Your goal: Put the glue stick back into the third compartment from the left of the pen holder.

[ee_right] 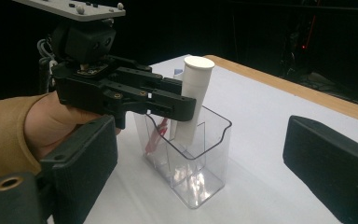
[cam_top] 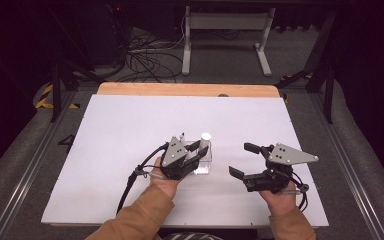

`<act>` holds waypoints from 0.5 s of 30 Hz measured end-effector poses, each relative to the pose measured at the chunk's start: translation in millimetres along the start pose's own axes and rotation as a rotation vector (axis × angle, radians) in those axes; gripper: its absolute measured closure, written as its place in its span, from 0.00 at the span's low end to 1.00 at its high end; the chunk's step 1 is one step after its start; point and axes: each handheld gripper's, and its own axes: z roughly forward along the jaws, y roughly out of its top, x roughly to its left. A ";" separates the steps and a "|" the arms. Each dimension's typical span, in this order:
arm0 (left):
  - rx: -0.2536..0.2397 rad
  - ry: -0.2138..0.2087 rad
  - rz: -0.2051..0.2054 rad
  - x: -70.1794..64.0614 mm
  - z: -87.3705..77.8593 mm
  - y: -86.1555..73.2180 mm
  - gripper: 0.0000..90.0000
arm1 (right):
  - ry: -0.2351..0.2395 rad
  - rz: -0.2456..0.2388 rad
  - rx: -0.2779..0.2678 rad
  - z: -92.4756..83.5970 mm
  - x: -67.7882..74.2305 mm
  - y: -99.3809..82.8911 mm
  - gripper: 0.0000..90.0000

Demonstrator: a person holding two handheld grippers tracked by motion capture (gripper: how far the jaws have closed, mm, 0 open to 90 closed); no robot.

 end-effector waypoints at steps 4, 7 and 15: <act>0.002 0.014 -0.001 -2.0 1.4 -1.7 0.77 | 0.000 -0.001 0.000 0.0 0.1 0.0 0.12; 0.005 0.029 -0.003 -3.7 2.4 -3.0 0.77 | 0.001 -0.001 0.000 0.1 0.3 0.0 0.12; 0.039 0.075 -0.015 -10.4 7.7 -7.3 0.77 | 0.003 0.000 -0.001 -0.3 0.8 0.2 0.12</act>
